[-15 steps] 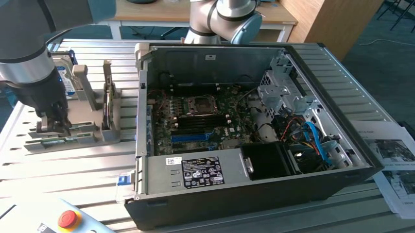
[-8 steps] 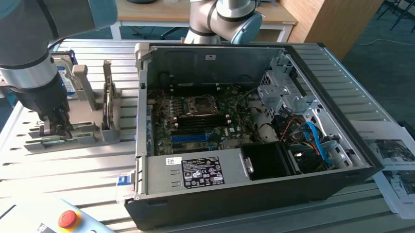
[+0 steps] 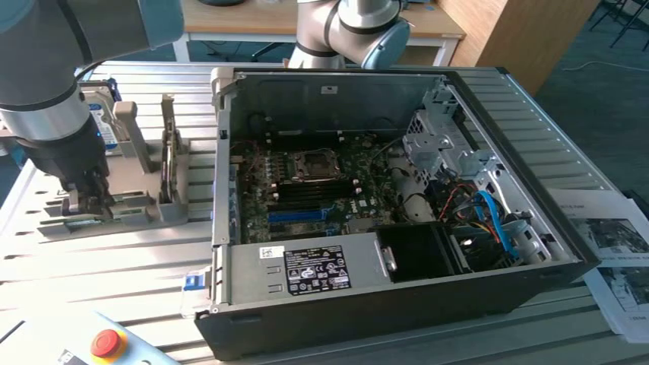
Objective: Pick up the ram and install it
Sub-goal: 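Pick up the ram and move it above insertion slot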
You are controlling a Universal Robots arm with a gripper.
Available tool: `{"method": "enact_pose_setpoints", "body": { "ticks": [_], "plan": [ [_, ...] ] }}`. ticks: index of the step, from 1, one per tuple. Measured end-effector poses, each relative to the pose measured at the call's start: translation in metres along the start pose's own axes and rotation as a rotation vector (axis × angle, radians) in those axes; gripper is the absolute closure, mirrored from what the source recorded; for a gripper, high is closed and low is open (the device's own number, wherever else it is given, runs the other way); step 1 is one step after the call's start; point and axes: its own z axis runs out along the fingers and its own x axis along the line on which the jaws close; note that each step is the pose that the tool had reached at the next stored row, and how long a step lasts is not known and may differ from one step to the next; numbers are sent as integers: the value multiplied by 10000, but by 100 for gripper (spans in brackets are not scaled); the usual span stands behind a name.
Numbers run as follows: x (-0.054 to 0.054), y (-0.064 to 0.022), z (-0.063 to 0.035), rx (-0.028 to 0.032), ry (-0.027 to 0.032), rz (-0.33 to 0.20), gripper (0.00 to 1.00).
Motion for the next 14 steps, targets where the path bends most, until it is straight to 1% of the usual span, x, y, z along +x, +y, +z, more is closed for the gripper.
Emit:
{"method": "enact_pose_setpoints", "body": {
  "ticks": [11, 14],
  "plan": [
    [14, 2, 2, 0, 0, 1, 70],
    [15, 1, 21, 0, 0, 0, 70]
  ]
}}
